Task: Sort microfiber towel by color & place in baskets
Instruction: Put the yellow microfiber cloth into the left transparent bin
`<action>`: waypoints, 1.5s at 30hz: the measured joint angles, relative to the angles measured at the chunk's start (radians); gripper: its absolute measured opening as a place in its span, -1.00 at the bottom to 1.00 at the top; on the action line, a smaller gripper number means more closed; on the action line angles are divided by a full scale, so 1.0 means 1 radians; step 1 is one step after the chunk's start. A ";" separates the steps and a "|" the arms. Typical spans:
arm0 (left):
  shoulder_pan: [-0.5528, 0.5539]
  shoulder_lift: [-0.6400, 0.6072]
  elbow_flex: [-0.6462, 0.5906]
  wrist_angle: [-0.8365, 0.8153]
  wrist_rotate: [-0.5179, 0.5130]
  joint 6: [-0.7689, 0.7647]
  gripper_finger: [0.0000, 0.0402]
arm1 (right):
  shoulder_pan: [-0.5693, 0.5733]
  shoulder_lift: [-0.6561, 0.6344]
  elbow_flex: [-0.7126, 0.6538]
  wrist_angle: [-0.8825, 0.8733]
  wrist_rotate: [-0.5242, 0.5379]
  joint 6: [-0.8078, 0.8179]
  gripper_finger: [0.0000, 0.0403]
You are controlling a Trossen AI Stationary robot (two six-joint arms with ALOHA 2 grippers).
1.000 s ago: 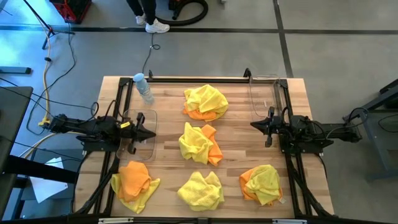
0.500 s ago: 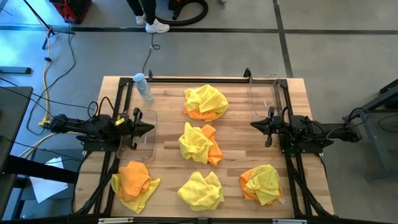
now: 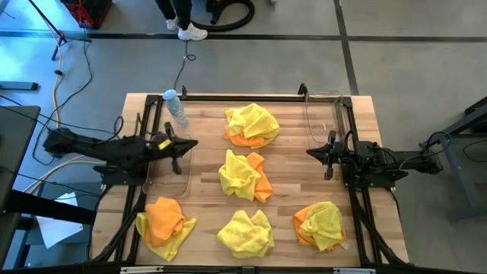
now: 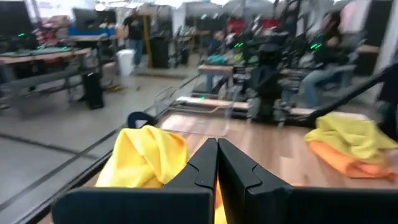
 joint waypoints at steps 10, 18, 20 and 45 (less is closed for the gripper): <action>0.000 0.493 0.437 0.007 -0.020 -0.001 -1.00 | 0.000 0.000 0.000 0.000 0.000 0.000 -1.00; 0.060 0.801 0.793 -0.018 -0.127 0.008 -0.99 | 0.000 0.000 0.000 0.000 0.000 0.000 -1.00; 0.092 0.860 0.886 -0.092 -0.115 0.006 -0.95 | 0.000 0.000 0.000 0.000 0.000 0.000 -1.00; 0.462 1.565 1.564 -1.013 0.203 -0.207 -0.14 | 0.000 0.000 0.000 0.000 0.000 0.000 -1.00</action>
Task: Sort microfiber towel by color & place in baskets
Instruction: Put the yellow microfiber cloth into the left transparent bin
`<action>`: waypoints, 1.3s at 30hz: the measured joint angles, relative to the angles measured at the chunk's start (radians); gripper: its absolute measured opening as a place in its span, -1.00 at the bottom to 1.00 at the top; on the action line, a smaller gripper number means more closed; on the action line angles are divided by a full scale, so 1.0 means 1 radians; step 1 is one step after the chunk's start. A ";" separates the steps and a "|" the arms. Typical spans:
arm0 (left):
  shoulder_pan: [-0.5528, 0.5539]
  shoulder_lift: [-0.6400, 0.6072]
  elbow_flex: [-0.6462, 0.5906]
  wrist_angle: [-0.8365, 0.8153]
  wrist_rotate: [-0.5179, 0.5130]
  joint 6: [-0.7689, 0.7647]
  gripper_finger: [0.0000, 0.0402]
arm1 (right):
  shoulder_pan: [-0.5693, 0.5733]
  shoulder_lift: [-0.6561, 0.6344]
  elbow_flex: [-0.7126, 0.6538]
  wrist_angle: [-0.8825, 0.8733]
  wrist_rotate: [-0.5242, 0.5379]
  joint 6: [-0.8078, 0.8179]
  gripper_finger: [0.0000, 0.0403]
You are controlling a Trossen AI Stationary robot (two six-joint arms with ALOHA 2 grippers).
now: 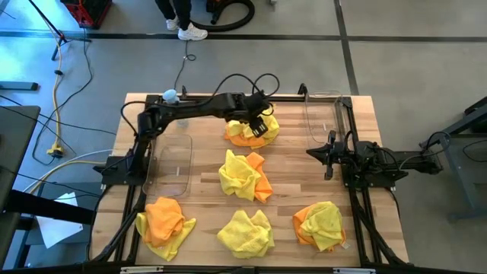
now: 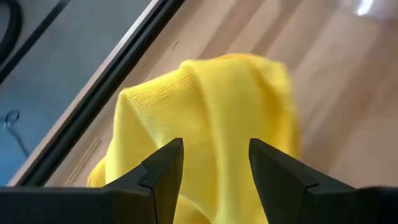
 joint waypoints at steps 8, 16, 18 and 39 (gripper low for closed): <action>0.036 0.094 0.000 -0.001 0.009 -0.007 -0.14 | 0.000 0.000 0.000 0.000 0.000 0.000 -1.00; 0.035 0.119 0.000 -0.092 0.074 -0.041 -0.59 | 0.000 0.000 0.000 0.000 0.000 0.000 -1.00; 0.035 0.113 0.000 -0.125 0.084 -0.070 -0.87 | 0.000 0.000 0.000 0.000 0.000 0.000 -1.00; -0.276 -0.415 0.002 -0.234 -0.263 -0.481 -1.00 | 0.000 0.007 0.000 0.001 0.001 0.000 -1.00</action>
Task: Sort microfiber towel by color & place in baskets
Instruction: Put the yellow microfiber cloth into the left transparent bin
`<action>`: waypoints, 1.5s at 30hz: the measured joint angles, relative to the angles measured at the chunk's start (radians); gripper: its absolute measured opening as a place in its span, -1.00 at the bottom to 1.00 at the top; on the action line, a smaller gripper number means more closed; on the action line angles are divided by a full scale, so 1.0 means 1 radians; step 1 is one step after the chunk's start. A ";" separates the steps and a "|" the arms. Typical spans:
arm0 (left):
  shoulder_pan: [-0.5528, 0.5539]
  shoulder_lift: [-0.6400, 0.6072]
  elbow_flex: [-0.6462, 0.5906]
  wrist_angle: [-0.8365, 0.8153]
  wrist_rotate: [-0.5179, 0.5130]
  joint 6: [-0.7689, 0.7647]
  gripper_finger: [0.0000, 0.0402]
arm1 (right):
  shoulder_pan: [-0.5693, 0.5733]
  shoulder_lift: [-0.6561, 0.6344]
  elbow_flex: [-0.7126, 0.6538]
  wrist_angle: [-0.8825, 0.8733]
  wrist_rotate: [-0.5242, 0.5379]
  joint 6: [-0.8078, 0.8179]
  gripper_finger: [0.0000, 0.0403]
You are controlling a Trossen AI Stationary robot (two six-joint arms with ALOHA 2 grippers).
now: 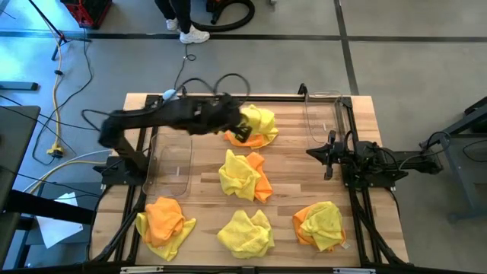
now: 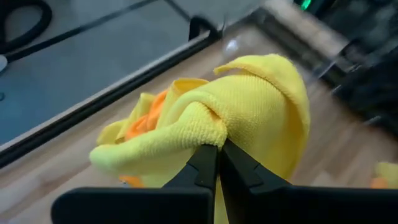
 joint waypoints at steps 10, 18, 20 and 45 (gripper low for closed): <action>-0.197 -0.189 0.000 -0.301 -0.079 -0.255 -1.00 | 0.000 0.000 0.000 0.000 -0.003 0.000 -1.00; -0.320 -0.287 -0.038 -0.525 0.045 -0.361 -1.00 | 0.000 0.000 0.000 0.000 -0.002 0.000 -1.00; -0.338 -0.321 -0.059 -0.520 0.073 -0.359 -1.00 | 0.000 0.000 0.000 0.000 -0.002 0.000 -1.00; -0.361 -0.732 -0.871 -0.451 0.368 0.072 -1.00 | 0.000 0.001 0.000 0.000 -0.002 0.000 -1.00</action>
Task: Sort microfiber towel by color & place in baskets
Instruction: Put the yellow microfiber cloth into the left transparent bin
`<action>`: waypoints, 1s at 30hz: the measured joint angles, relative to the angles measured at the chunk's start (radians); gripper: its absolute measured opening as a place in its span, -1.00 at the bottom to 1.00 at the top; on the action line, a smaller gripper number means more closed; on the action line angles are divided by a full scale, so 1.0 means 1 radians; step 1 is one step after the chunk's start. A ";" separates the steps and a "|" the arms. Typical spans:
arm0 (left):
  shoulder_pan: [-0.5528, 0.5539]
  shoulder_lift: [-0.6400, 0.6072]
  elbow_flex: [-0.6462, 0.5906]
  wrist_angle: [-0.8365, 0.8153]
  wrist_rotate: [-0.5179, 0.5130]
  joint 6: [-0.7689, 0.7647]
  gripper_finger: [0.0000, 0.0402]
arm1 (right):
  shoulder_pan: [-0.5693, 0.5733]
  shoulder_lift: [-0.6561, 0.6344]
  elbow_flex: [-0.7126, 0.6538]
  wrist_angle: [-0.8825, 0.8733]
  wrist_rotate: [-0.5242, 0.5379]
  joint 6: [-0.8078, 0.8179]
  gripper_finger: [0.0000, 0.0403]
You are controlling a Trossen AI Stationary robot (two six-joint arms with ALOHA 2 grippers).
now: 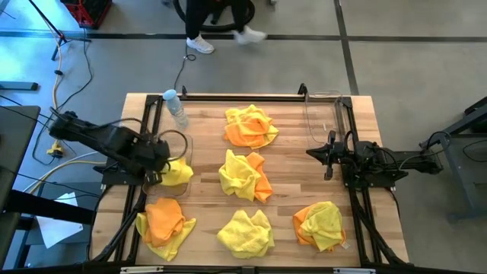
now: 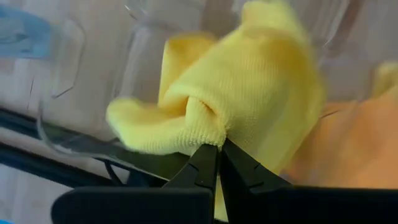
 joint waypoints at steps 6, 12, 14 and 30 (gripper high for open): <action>0.044 0.000 -0.186 0.171 0.030 0.216 -1.00 | 0.000 0.000 0.000 0.000 0.000 0.000 -1.00; 0.118 0.041 -0.280 0.286 0.004 0.368 -1.00 | 0.000 0.000 0.000 0.000 0.000 0.000 -1.00; 0.137 0.055 -0.296 0.320 0.003 0.377 -1.00 | 0.000 0.000 0.000 0.000 0.000 0.000 -1.00; 0.255 0.282 -0.298 0.356 0.074 0.387 -0.39 | 0.000 0.000 0.000 0.000 0.000 0.000 -1.00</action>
